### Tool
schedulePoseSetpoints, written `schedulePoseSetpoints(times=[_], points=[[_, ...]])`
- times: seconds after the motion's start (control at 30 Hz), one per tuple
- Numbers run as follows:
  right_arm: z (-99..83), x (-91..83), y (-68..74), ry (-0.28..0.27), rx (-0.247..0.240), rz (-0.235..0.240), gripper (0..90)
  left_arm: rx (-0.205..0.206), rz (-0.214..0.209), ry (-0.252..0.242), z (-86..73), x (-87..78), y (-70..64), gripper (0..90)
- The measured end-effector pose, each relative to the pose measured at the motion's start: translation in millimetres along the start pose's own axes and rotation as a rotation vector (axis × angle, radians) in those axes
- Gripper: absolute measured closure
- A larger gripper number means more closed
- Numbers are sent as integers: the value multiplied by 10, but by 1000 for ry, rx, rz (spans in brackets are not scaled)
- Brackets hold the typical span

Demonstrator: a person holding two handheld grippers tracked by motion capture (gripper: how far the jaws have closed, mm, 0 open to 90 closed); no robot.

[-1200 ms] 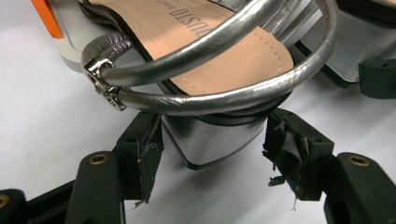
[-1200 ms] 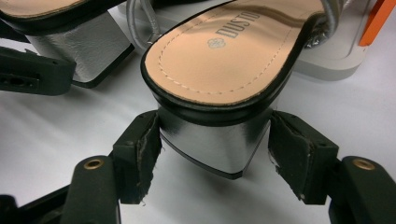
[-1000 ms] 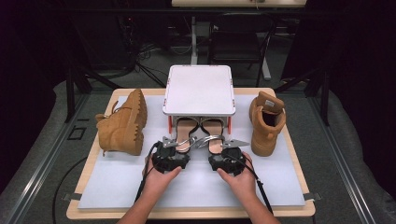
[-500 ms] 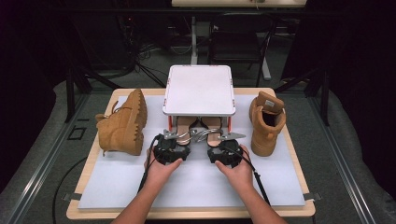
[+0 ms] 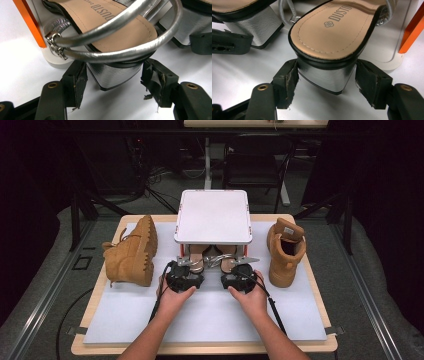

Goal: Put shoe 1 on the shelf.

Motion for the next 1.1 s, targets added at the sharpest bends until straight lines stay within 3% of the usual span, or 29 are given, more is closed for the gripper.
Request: schedulePoseSetpoints(times=[0.3, 0.6, 0.8, 1.1], points=[[-43, 33, -20, 3, -18, -9, 352, -3, 0, -2, -12, 14, 2, 377], [-47, 28, -12, -22, 12, 2, 364, -35, -6, 6, -24, 14, 0, 378], [-68, -42, -3, -27, 21, 11, 426, -76, -22, -4, -29, -45, -3, 415], [-79, -196, 61, -40, -6, 6, 482, -79, -27, -26, -88, -182, 10, 465]])
Point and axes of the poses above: each handheld gripper's, and its own axes: x roughly forward along the jaws, z roughly out of its top, y roughly to its left, the point moved 10 cm from there along x, roughly forward along the jaws, and after that the axes turned 9 degrees about z, right-handed, at the moved point
